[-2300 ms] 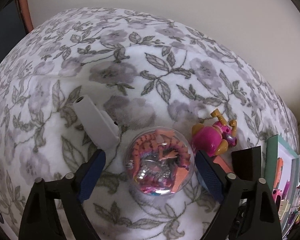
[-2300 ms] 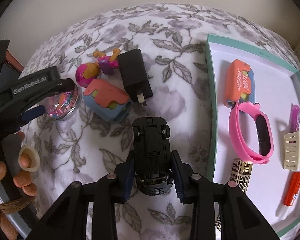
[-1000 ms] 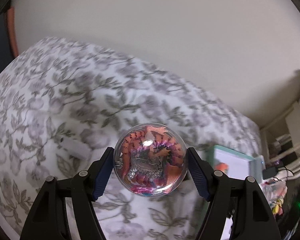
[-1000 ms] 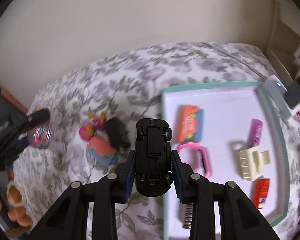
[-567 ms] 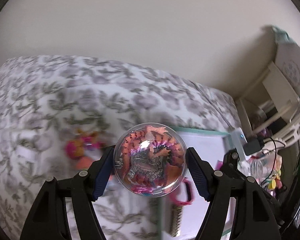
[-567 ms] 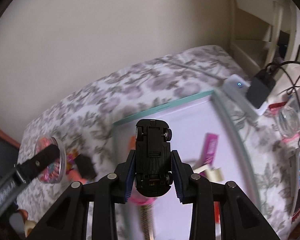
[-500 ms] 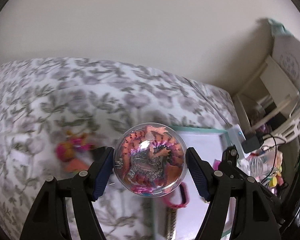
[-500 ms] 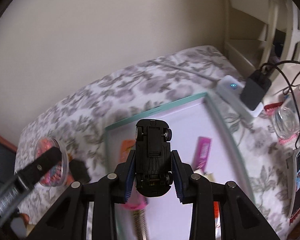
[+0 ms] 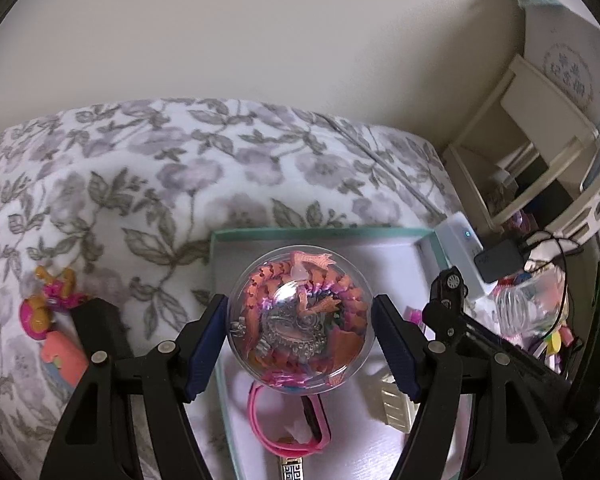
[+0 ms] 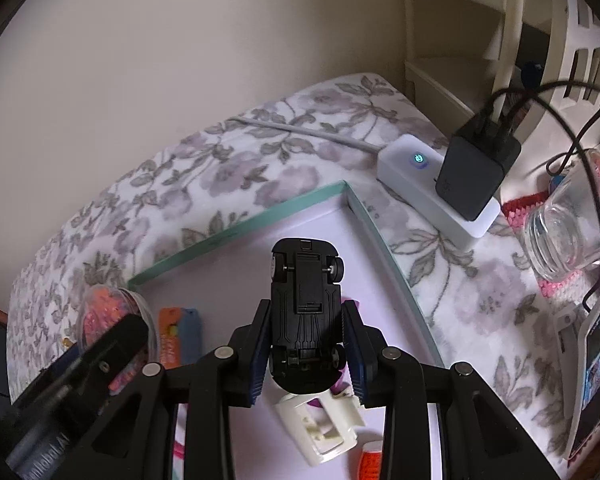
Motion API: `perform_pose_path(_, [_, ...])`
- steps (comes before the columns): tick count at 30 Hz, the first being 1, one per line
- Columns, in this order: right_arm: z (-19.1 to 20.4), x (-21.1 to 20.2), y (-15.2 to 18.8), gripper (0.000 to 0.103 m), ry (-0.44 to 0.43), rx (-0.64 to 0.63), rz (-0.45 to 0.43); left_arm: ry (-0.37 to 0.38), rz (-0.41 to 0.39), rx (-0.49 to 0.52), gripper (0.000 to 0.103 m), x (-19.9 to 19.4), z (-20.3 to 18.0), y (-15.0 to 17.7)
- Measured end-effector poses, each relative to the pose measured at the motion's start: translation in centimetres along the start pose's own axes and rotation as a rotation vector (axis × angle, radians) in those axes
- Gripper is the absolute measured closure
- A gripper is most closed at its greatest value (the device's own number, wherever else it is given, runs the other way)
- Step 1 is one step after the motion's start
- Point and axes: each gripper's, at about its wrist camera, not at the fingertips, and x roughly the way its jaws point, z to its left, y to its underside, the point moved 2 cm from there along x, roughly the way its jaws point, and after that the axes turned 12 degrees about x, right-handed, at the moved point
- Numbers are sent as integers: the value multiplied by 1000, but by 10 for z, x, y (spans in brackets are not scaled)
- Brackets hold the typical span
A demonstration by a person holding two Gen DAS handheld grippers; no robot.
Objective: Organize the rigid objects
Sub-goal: 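Close the left gripper on the capsule ball and carry both items over the tray, then open the left gripper to drop the capsule ball while the right releases the toy car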
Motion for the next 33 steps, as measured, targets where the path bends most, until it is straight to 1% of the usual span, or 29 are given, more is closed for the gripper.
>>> perform_pose_path(5, [-5, 12, 3, 67, 49, -9, 21, 16, 18, 6, 29, 16, -2, 8])
perform_pose_path(8, [-7, 16, 3, 67, 38, 0, 33, 15, 35, 1, 29, 24, -1, 13])
perform_pose_path(12, [-7, 22, 7, 67, 62, -15, 53, 11, 38, -2, 29, 27, -2, 13])
perform_pose_path(15, [-7, 26, 9, 67, 63, -18, 73, 10, 43, -5, 29, 28, -2, 14])
perform_pose_path(24, [-4, 26, 10, 66, 87, -34, 81, 34, 63, -34, 29, 30, 1, 13])
perform_pose_path(27, [-4, 25, 8, 60, 101, -35, 77, 42, 73, -39, 29, 30, 2, 12])
perform_pose_path(28, [-4, 24, 8, 56, 103, -35, 76, 43, 74, -42, 29, 30, 3, 12])
perform_pose_path(29, [-5, 23, 8, 54, 104, -33, 75, 42, 77, -46, 29, 30, 3, 12])
perform_pose_path(33, [-5, 18, 5, 54, 97, -28, 67, 38, 80, -62, 29, 27, 6, 10])
